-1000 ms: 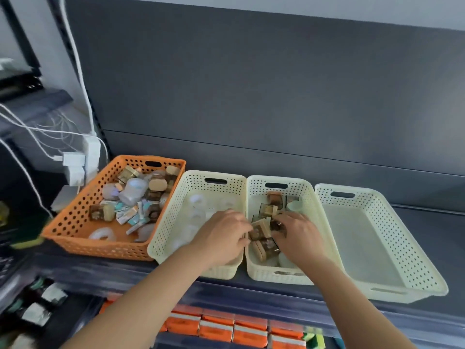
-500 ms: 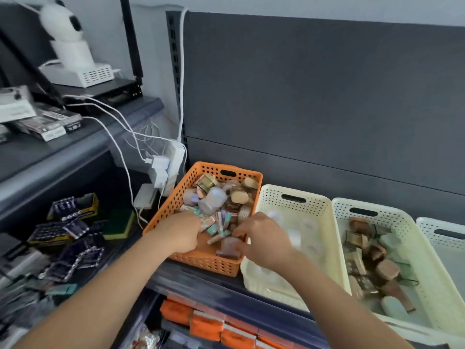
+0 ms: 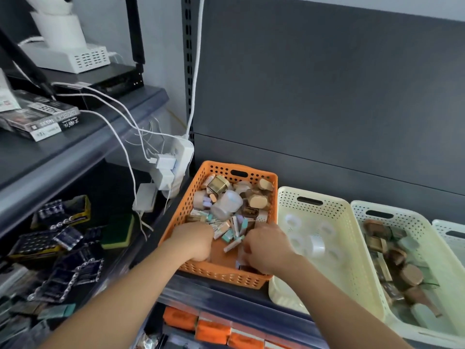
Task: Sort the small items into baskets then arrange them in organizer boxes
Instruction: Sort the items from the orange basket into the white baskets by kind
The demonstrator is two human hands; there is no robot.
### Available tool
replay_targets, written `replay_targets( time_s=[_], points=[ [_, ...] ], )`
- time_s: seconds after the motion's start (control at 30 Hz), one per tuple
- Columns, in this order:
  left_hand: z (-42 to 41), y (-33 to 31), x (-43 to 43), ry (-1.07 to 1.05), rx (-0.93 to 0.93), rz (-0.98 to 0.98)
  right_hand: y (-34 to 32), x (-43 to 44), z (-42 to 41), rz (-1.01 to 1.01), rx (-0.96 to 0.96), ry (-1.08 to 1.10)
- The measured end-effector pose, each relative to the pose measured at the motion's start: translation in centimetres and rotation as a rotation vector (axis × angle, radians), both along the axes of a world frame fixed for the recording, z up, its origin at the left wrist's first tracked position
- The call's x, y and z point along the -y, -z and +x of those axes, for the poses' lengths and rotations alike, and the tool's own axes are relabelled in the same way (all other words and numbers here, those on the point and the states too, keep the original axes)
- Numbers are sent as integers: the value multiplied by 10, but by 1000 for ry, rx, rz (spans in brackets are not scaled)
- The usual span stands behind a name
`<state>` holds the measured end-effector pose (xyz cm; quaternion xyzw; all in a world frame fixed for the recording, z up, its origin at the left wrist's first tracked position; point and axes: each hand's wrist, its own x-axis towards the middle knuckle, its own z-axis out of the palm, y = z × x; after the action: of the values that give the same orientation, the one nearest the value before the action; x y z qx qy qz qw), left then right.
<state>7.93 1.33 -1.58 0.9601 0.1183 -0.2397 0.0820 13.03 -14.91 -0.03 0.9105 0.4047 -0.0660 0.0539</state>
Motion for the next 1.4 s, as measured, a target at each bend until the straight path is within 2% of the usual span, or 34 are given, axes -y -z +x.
replay_targets(
  time_s=[0.13,0.27,0.4,0.53,0.63,0.77,0.83,0.93,1.13,1.4],
  points=[
    [-2,-5,3,-30,149,-5,1,5,0,166,-86,26],
    [-4,-19,4,-91,316,-153,-10,25,1,467,-162,86],
    [-5,-39,33,-89,560,-254,-16,59,4,710,-137,177],
    [-1,-46,84,0,712,-259,-17,105,6,816,-30,217],
    [3,-39,122,151,734,-208,-11,144,8,785,53,221],
    [8,-20,163,318,673,-39,0,184,10,622,140,165],
    [6,-15,177,343,649,0,4,196,10,479,128,108],
    [-2,-8,188,275,654,-43,11,205,12,312,77,36],
    [-16,-3,185,193,588,-37,16,202,15,383,88,-26],
    [-26,-29,130,-32,690,-57,3,143,10,561,-53,-79]
  ],
)
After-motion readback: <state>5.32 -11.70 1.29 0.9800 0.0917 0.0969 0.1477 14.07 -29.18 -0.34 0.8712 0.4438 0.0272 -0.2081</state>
